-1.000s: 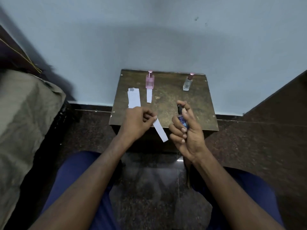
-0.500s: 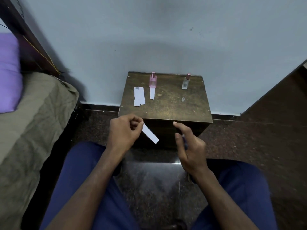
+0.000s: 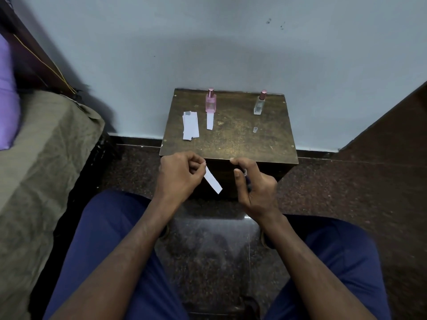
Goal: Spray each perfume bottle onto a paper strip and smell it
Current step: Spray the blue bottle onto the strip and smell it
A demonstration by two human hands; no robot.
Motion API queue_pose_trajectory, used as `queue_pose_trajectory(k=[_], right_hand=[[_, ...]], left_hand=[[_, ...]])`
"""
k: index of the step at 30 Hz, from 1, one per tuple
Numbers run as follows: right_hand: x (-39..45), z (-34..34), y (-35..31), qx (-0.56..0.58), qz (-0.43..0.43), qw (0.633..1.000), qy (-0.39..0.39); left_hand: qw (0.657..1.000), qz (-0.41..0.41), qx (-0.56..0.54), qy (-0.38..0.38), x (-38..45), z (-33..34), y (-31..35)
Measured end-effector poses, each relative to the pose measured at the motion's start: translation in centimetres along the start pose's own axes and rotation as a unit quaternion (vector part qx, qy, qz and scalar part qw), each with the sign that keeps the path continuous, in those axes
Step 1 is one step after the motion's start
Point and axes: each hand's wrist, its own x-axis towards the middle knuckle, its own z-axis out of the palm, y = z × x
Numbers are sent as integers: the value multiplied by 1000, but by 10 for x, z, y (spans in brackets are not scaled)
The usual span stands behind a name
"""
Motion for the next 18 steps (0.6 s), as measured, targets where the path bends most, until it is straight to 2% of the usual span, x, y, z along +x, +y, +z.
queue_pose_trajectory(k=[5,18], right_hand=[[3,-3,7,-13,-29,999,3],[-2,-6,19,-29,-27,999,28]], left_hand=[[1000,-4,-13,-1,3,-1,1],[1000,-12,-21,-3,0,-3,-7]])
